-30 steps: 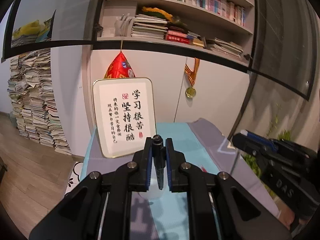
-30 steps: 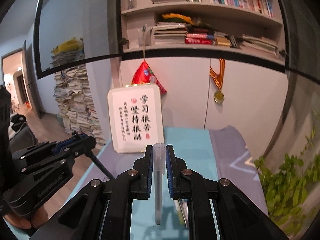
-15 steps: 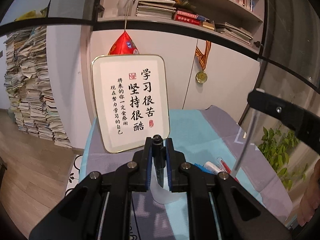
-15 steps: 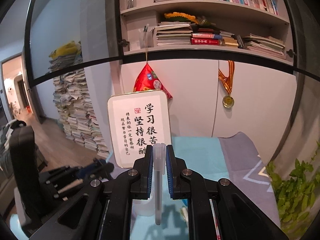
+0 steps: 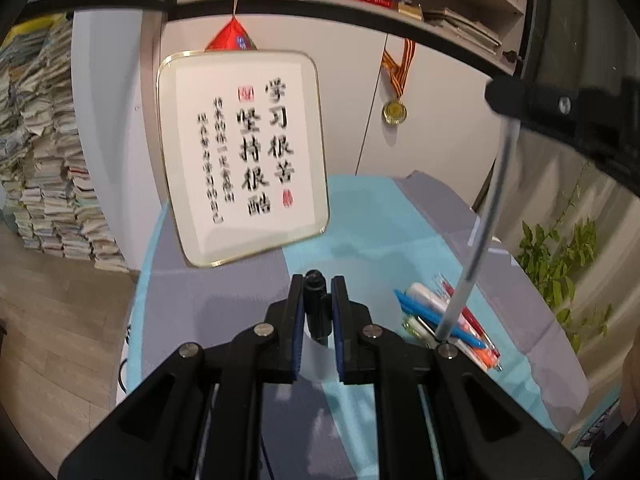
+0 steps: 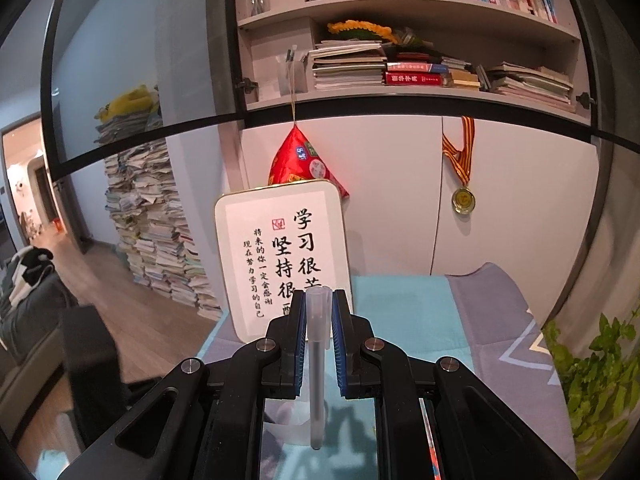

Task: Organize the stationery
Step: 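Lower the black marker into the frosted cup and open the left gripper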

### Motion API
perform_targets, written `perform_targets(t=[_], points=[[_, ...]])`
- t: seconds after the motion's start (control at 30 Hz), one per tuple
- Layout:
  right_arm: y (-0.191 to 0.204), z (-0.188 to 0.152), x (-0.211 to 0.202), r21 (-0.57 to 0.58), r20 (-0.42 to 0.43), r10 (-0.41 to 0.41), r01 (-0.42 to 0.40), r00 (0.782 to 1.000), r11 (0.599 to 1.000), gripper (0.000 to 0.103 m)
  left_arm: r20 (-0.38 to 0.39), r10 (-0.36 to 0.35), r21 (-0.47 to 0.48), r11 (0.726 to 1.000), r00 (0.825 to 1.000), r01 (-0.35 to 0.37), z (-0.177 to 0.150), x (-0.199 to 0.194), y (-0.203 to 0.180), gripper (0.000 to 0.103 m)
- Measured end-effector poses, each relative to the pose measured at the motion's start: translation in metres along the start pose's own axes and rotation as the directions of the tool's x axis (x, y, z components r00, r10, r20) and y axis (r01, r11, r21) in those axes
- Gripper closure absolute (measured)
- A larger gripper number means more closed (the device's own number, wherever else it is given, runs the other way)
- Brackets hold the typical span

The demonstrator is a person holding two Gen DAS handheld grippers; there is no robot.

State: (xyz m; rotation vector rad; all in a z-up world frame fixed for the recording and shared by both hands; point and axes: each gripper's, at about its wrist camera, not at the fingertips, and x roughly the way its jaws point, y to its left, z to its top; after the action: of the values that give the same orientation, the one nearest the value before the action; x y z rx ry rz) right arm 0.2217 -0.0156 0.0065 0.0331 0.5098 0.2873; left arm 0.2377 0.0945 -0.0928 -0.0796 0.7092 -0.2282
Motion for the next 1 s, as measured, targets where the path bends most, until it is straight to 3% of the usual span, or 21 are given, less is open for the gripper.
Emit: perform_targets(t=[0.17, 0.33, 0.4, 0.73, 1.0], points=[[0.003, 0.000, 0.001, -0.004, 0.001, 0.011, -0.011, 1.000, 1.000, 0.090, 0.014, 0.006, -0.018, 1.000, 1.000, -0.006, -0.004, -0.011, 0.004, 0.088], [0.005, 0.003, -0.003, -0.011, 0.029, 0.023, -0.023, 0.999, 1.000, 0.090, 0.097, 0.014, -0.051, 0.999, 0.995, -0.010, -0.017, -0.045, 0.015, 0.066], [0.006, 0.006, -0.003, -0.011, 0.041, 0.027, -0.027, 0.999, 1.000, 0.090, 0.133, 0.023, -0.049, 0.999, 0.991, -0.017, -0.030, -0.060, 0.019, 0.062], [0.023, 0.004, 0.041, -0.017, -0.012, 0.044, -0.044, 0.999, 0.999, 0.090, 0.084, 0.079, -0.094, 0.993, 0.993, -0.071, -0.065, -0.064, 0.045, 0.061], [0.015, -0.005, 0.060, 0.007, -0.050, 0.020, -0.020, 0.999, 1.000, 0.090, 0.107, 0.056, -0.060, 0.997, 0.993, -0.050, -0.066, -0.064, 0.041, 0.061]])
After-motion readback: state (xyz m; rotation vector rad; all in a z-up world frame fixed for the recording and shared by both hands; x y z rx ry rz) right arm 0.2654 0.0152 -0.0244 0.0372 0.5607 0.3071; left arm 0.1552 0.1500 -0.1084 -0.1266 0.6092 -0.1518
